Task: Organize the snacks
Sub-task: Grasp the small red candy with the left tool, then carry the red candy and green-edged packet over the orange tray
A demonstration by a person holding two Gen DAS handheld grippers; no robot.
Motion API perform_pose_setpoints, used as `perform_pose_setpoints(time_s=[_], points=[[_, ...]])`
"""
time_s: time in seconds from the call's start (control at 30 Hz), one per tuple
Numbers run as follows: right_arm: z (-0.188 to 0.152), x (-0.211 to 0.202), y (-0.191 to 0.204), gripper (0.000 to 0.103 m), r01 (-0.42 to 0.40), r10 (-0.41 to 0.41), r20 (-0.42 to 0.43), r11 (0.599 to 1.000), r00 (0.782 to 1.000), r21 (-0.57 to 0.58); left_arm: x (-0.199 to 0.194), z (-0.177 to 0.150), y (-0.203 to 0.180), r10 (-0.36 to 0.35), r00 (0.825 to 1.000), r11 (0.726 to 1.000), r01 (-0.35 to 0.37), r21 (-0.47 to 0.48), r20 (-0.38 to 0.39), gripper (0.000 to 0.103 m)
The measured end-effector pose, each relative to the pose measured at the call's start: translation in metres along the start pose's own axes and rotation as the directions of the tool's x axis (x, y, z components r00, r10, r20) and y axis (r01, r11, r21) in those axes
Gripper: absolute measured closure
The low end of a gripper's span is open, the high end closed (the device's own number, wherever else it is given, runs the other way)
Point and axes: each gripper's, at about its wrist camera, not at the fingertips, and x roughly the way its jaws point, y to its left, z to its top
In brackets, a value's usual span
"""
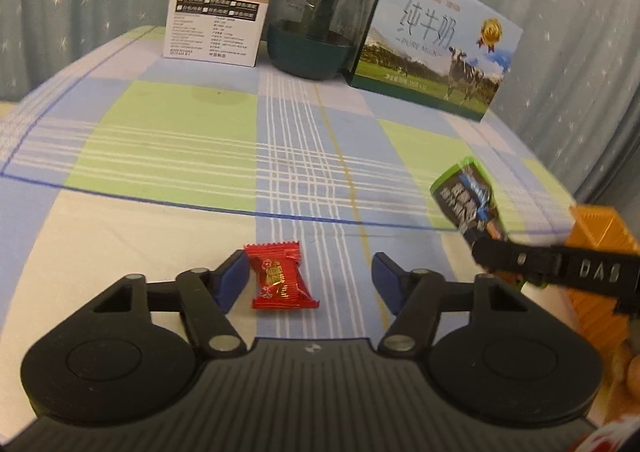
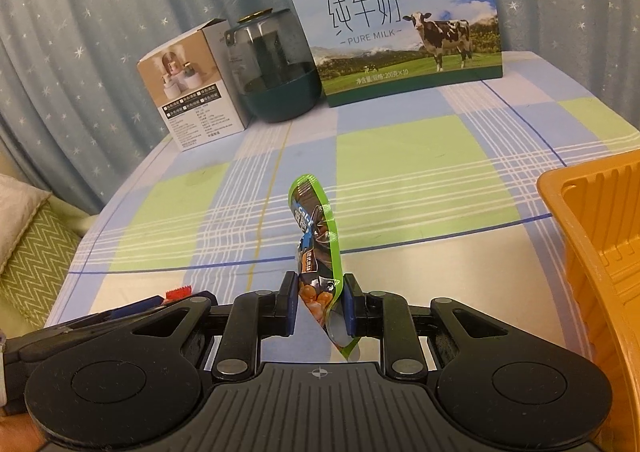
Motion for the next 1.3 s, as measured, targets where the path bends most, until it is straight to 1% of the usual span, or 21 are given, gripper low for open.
perform_pose_setpoints(time_s=[0.17, 0.2, 0.33, 0.63, 0.77, 0.93, 1.17, 1.3], points=[[0.0, 0.0, 0.0, 0.08, -0.001, 0.001, 0.0, 1.0, 1.0, 0.004, 0.0, -0.002, -0.004, 0.052, 0.999, 0.996, -0.052, 0.079, -0.002, 0.064], [0.0, 0.001, 0.0, 0.08, 0.0, 0.0, -0.001, 1.0, 1.0, 0.003, 0.0, -0.003, -0.004, 0.058, 0.998, 0.995, -0.058, 0.086, -0.001, 0.065], [-0.001, 0.002, 0.0, 0.08, 0.001, -0.001, -0.007, 1.0, 1.0, 0.001, 0.001, -0.002, -0.005, 0.092, 0.996, 0.988, -0.09, 0.125, -0.005, 0.081], [0.0, 0.0, 0.0, 0.08, -0.006, 0.006, 0.0, 1.0, 1.0, 0.006, -0.001, -0.001, -0.002, 0.099, 0.995, 0.989, -0.096, 0.116, -0.016, 0.082], [0.0, -0.001, 0.002, 0.08, -0.013, 0.013, 0.002, 1.0, 1.0, 0.009, -0.003, -0.002, 0.001, 0.112, 0.994, 0.989, -0.109, 0.102, -0.018, 0.082], [0.0, -0.006, 0.006, 0.08, -0.025, 0.025, 0.008, 1.0, 1.0, 0.011, -0.009, -0.004, 0.003, 0.106, 0.994, 0.991, -0.103, 0.088, -0.023, 0.082], [-0.008, -0.026, 0.007, 0.08, -0.036, 0.036, 0.017, 0.998, 0.999, 0.046, -0.031, -0.009, -0.003, 0.084, 0.996, 0.992, -0.083, 0.091, -0.012, 0.082], [-0.017, -0.043, -0.001, 0.08, -0.048, 0.047, 0.015, 0.993, 0.999, 0.11, -0.046, -0.008, -0.01, 0.083, 0.997, 0.992, -0.083, 0.092, 0.012, 0.082]])
